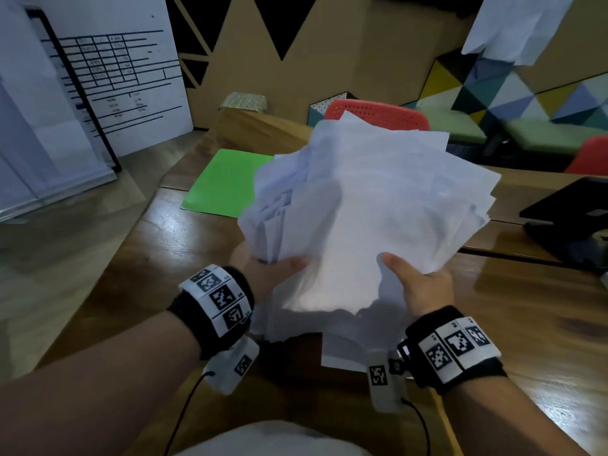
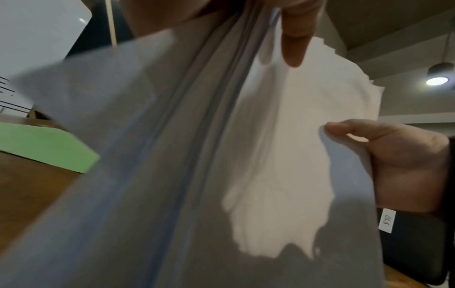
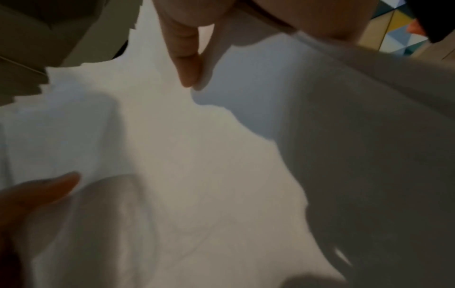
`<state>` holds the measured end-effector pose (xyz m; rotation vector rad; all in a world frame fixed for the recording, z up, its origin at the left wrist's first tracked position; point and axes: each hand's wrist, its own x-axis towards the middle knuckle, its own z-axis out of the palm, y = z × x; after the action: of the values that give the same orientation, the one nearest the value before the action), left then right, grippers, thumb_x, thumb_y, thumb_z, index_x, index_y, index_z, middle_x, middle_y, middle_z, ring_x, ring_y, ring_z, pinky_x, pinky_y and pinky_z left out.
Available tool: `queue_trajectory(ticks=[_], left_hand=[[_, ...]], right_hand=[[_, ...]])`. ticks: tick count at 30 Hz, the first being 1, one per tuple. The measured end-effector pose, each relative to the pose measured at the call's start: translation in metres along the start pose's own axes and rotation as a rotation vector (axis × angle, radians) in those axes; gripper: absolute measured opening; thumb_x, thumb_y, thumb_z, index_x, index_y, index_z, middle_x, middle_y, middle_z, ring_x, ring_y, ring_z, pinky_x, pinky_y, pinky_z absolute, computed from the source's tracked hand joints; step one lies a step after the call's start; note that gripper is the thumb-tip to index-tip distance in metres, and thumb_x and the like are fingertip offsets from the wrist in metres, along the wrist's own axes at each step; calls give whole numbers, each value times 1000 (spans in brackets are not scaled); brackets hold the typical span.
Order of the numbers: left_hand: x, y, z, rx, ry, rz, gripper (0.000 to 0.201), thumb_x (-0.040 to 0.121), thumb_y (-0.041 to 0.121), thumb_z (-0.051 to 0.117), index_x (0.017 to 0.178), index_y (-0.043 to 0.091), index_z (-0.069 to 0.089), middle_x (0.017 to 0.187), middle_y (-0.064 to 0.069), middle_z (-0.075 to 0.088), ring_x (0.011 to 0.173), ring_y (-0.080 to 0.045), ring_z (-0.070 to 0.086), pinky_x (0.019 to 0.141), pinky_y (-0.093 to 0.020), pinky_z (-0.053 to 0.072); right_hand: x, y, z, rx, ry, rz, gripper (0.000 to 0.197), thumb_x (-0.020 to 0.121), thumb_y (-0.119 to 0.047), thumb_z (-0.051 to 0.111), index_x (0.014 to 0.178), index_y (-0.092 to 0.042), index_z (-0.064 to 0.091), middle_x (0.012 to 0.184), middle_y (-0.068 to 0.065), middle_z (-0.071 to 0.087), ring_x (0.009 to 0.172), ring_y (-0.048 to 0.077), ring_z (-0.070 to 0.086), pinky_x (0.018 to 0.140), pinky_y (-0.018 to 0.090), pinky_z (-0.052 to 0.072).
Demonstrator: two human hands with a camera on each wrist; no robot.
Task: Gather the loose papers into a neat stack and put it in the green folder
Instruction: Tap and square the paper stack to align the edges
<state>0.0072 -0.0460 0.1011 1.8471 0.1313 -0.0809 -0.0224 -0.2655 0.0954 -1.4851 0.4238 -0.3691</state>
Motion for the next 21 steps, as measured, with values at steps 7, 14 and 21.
queue_trajectory(ticks=[7, 14, 21], left_hand=[[11, 9, -1, 42, -7, 32, 56, 66, 19, 81, 117, 11, 59, 100, 1, 63, 90, -14, 60, 77, -21, 46], [28, 14, -14, 24, 153, -28, 13, 75, 20, 73, 76, 17, 60, 70, 8, 68, 53, 3, 60, 55, -10, 45], [45, 2, -29, -64, 231, -128, 33, 76, 24, 73, 106, 17, 60, 92, -1, 56, 84, -17, 54, 80, -24, 38]], right_hand=[[6, -6, -6, -43, -77, 36, 23, 71, -11, 78, 76, -20, 57, 62, -10, 58, 50, -2, 60, 44, 4, 42], [45, 24, -30, -155, 0, 283, 52, 61, -59, 74, 96, -22, 64, 98, -1, 67, 95, 21, 61, 82, 36, 47], [46, 98, -55, -1395, -94, 606, 82, 70, -58, 68, 128, -5, 42, 128, 18, 46, 111, 36, 50, 91, 41, 46]])
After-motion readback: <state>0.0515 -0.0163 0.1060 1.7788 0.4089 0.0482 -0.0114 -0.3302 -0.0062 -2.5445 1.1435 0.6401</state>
